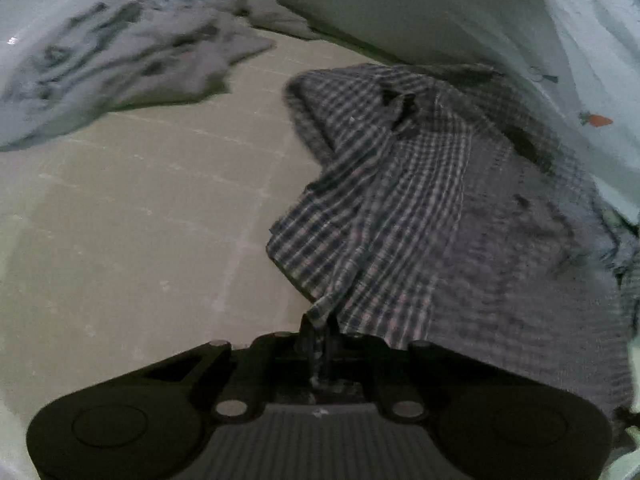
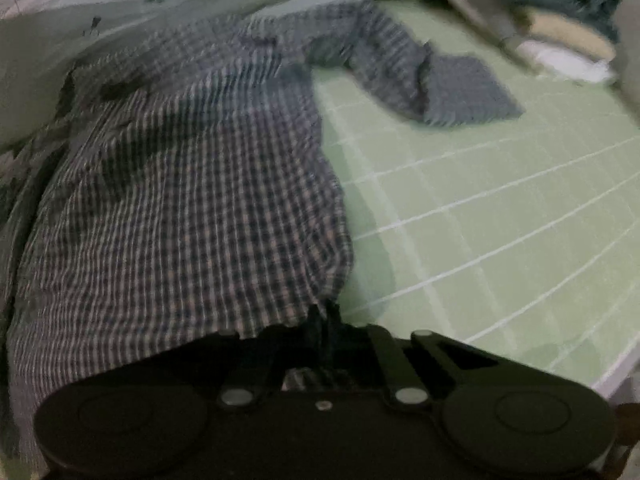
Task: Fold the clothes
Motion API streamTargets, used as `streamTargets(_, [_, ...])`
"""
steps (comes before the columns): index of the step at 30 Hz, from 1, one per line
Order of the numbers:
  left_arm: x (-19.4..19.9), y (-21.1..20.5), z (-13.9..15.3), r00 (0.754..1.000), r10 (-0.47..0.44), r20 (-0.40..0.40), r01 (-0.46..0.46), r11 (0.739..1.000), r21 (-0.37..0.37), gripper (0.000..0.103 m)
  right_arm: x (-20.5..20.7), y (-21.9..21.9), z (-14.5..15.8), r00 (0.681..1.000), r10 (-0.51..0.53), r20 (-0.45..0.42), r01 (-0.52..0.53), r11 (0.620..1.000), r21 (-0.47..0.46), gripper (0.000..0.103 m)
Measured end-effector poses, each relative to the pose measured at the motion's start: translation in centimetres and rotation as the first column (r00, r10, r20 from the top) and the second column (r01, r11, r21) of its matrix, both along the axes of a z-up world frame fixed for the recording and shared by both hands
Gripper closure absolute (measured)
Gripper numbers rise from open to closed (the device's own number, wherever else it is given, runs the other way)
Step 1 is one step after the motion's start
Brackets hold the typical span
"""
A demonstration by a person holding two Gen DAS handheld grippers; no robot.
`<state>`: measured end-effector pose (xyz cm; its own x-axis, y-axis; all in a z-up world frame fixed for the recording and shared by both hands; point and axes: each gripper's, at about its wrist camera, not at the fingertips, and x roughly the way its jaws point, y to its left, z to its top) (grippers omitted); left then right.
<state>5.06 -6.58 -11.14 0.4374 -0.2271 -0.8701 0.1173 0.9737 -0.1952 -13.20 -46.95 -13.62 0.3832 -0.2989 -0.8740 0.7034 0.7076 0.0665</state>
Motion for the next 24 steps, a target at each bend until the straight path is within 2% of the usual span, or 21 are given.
streamTargets(2, [-1.5, 1.2, 0.1, 0.998, 0.059, -0.017, -0.058, 0.998, 0.025, 0.098, -0.8, -0.5, 0.5, 1.0, -0.024, -0.016, 0.024, 0.999, -0.022, 0.101])
streamTargets(4, [-2.7, 2.1, -0.2, 0.994, 0.102, -0.05, -0.101, 0.995, 0.007, 0.097, -1.5, -1.3, 0.3, 0.999, -0.037, -0.022, 0.037, 0.999, 0.01, 0.101])
streamTargets(7, [-3.9, 1.9, -0.1, 0.985, 0.164, -0.061, -0.163, 0.987, 0.015, 0.088, -1.7, -1.8, -0.3, 0.999, -0.015, -0.05, 0.017, 0.999, 0.033, 0.097])
streamTargets(9, [-4.1, 1.3, 0.6, 0.98, 0.194, -0.048, -0.193, 0.981, 0.028, 0.064, -1.4, -2.1, -0.1, 0.999, -0.007, -0.047, 0.008, 1.0, 0.023, 0.083])
streamTargets(10, [-4.2, 0.9, 1.1, 0.977, 0.208, -0.034, -0.207, 0.978, 0.025, 0.058, -1.3, -2.3, 0.1, 0.999, -0.006, -0.035, 0.007, 1.0, 0.021, 0.079])
streamTargets(12, [-4.4, 0.1, 2.0, 0.974, 0.226, -0.006, -0.226, 0.974, 0.018, 0.04, -1.1, -2.9, 0.5, 1.0, -0.006, 0.005, 0.006, 1.0, 0.022, 0.062])
streamTargets(15, [-4.5, -1.8, 3.3, 0.976, 0.215, 0.043, -0.216, 0.976, 0.021, 0.028, -0.1, -4.1, 1.2, 0.999, 0.013, 0.048, -0.013, 1.0, -0.004, 0.046])
streamTargets(17, [-4.5, -3.3, 4.0, 0.976, 0.206, 0.073, -0.209, 0.977, 0.03, 0.022, 0.4, -4.9, 1.4, 0.998, 0.02, 0.056, -0.018, 0.999, -0.04, 0.032])
streamTargets(18, [-4.3, -4.2, 4.2, 0.975, 0.205, 0.084, -0.208, 0.978, 0.032, 0.02, 0.6, -5.6, 1.6, 0.998, 0.023, 0.064, -0.019, 0.998, -0.056, 0.029])
streamTargets(24, [-3.4, -9.6, 4.4, 0.983, 0.164, 0.086, -0.167, 0.986, 0.023, 0.019, 1.0, -10.4, 1.6, 0.992, -0.029, 0.122, 0.036, 0.998, -0.052, 0.026])
